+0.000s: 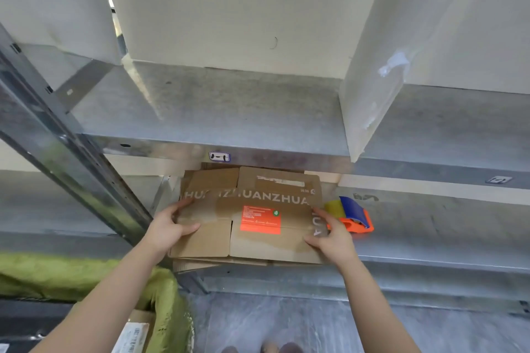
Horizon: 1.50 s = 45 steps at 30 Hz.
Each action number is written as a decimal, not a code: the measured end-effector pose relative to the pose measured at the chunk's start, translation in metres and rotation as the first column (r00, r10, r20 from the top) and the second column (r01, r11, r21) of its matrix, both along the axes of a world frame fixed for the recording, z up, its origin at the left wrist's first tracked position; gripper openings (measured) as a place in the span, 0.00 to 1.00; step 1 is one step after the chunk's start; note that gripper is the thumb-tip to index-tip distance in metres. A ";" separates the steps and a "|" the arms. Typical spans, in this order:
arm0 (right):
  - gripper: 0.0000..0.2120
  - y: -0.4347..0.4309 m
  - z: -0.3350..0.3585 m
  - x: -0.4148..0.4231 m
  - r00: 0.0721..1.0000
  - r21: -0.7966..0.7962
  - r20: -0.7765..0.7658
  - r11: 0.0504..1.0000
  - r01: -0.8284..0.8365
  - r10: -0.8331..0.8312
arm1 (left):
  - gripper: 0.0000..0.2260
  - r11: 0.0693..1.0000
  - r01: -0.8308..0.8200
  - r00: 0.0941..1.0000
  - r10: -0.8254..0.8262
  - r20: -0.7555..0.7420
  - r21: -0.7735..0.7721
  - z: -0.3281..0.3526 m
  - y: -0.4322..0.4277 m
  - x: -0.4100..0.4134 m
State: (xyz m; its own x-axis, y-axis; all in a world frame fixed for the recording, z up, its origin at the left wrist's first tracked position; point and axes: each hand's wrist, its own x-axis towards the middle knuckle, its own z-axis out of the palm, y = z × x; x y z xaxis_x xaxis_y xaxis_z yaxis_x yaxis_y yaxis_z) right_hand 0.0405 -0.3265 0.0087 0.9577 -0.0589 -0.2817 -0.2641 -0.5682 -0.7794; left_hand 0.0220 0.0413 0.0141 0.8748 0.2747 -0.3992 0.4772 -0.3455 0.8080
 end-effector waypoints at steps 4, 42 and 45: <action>0.34 -0.009 0.027 0.005 0.997 0.043 0.079 0.999 -0.024 0.021 | 0.31 0.998 -0.032 0.996 0.037 0.085 -0.059 0.015 0.000 -0.006; 0.52 -0.475 0.016 -0.003 0.979 -0.076 0.129 0.983 0.170 -0.159 | 0.53 0.934 0.303 0.950 -0.280 0.140 -0.190 0.006 -0.497 0.014; 0.50 -0.479 0.016 0.010 0.976 -0.014 0.130 0.984 0.176 -0.173 | 0.56 0.906 0.334 0.942 -0.320 0.095 -0.261 0.010 -0.510 0.027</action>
